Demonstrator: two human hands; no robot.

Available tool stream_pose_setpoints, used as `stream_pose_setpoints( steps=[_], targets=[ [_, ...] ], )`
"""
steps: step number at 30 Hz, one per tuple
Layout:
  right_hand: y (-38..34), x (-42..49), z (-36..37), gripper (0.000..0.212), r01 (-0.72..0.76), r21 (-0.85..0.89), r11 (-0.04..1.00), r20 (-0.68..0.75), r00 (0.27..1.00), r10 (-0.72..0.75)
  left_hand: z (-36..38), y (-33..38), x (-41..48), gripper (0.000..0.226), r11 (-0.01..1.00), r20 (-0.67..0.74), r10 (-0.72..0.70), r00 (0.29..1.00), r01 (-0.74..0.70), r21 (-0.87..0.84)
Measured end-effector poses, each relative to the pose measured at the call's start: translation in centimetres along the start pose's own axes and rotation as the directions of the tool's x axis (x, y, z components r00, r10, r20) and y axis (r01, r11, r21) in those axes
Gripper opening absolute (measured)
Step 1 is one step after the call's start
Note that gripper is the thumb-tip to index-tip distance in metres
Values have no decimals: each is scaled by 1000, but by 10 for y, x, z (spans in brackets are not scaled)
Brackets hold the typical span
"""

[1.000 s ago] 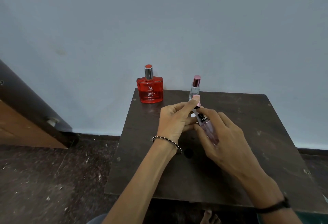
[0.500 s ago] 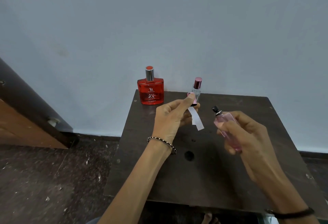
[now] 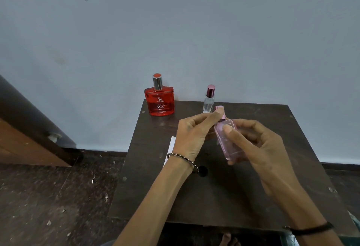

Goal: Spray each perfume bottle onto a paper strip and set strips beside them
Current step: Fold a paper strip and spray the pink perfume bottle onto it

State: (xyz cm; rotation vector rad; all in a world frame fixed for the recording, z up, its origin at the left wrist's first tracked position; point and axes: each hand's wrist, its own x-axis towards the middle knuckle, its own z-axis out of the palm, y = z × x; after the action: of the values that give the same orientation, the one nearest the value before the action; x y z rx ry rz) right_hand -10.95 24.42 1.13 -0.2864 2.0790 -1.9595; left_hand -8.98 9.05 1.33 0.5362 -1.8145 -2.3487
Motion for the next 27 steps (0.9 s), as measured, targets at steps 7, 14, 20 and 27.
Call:
stream_pose_setpoints(
  steps=[7,14,20,27],
  targets=[
    [2,-1,-1,66,-50,106,993,-16,999,52,4,1,-1,13,1000,34,-20,999,20,-9],
    [4,1,-5,63,-69,81,994,-1,998,69,15,-2,1,13,999,8,-41,999,41,-17],
    [8,4,-15,66,-23,72,997,-55,998,27,29,-8,6,29,994,-35,-49,998,45,-95],
    [11,4,-32,48,34,107,994,-113,993,-22,30,-22,16,20,998,-32,-32,999,31,-49]
  ],
)
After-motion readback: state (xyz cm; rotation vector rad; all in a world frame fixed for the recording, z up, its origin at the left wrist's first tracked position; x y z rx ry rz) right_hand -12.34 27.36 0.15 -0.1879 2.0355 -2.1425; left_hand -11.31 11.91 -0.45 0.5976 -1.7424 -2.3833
